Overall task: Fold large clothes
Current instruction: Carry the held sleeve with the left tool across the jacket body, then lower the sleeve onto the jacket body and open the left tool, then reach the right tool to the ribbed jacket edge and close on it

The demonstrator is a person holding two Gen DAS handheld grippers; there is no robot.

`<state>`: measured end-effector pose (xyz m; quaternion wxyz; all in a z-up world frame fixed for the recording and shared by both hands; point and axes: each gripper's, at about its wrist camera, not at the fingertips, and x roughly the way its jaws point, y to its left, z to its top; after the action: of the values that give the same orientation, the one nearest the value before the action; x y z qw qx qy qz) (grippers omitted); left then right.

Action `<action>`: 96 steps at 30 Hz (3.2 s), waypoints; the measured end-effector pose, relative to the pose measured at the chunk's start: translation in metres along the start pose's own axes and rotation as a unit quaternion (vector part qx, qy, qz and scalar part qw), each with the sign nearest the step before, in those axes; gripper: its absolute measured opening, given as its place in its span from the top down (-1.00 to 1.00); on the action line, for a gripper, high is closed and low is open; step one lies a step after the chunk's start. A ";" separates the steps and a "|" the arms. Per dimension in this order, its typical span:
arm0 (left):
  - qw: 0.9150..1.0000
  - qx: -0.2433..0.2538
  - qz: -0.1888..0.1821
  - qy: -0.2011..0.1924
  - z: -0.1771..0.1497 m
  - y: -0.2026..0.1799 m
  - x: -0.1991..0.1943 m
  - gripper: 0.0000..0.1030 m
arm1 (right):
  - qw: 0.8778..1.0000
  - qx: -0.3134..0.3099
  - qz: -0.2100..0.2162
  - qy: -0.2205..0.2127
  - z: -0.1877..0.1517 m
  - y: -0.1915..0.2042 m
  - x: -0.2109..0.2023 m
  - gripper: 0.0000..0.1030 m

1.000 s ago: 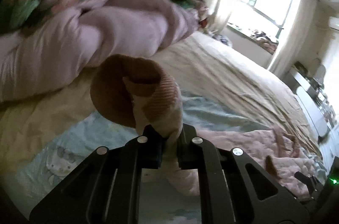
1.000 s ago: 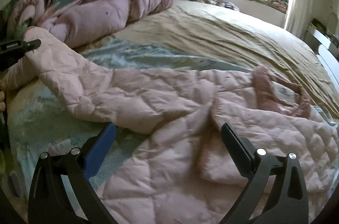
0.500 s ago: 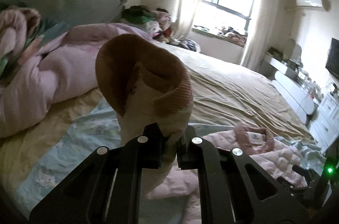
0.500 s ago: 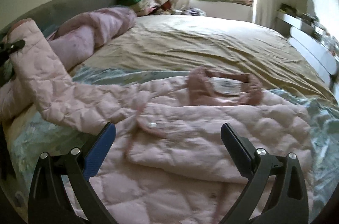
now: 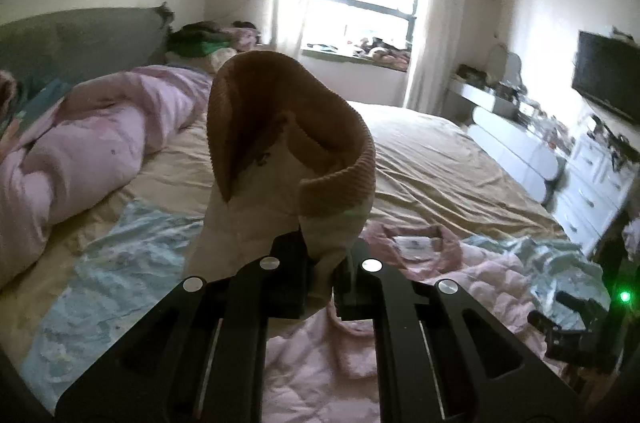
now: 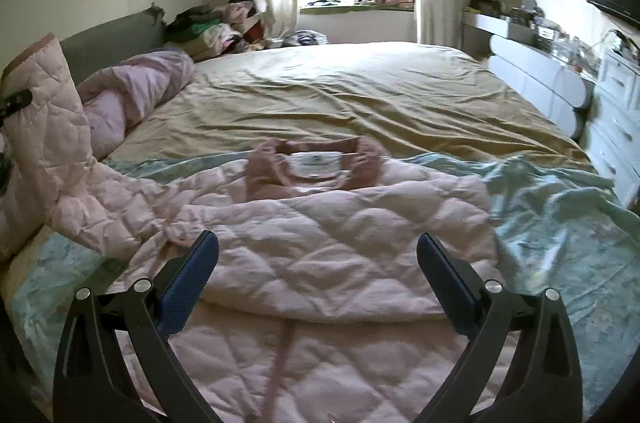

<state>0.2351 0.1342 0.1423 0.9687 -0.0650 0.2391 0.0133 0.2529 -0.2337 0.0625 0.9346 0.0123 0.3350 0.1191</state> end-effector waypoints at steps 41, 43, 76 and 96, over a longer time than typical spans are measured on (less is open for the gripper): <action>0.956 0.123 -0.214 0.160 -0.145 -0.201 0.097 0.89 | 0.991 0.080 -0.109 -0.008 -0.032 -0.143 -0.045 -0.92; 0.951 0.134 -0.220 0.171 -0.154 -0.208 0.102 0.86 | 0.991 0.081 -0.110 -0.005 -0.033 -0.143 -0.044 -0.92; 0.971 0.125 -0.109 0.172 -0.129 -0.104 0.068 -0.82 | 0.997 0.074 -0.037 0.009 -0.010 -0.077 -0.023 -0.92; 0.984 0.072 -0.032 0.159 -0.113 0.009 0.082 -0.82 | 0.994 0.089 -0.011 0.060 -0.031 -0.038 0.033 -0.92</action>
<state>0.2549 0.1277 0.0039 0.9203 -0.0036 0.3886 -0.0455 0.2663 -0.2646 0.0136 0.9093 0.0847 0.3996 0.0792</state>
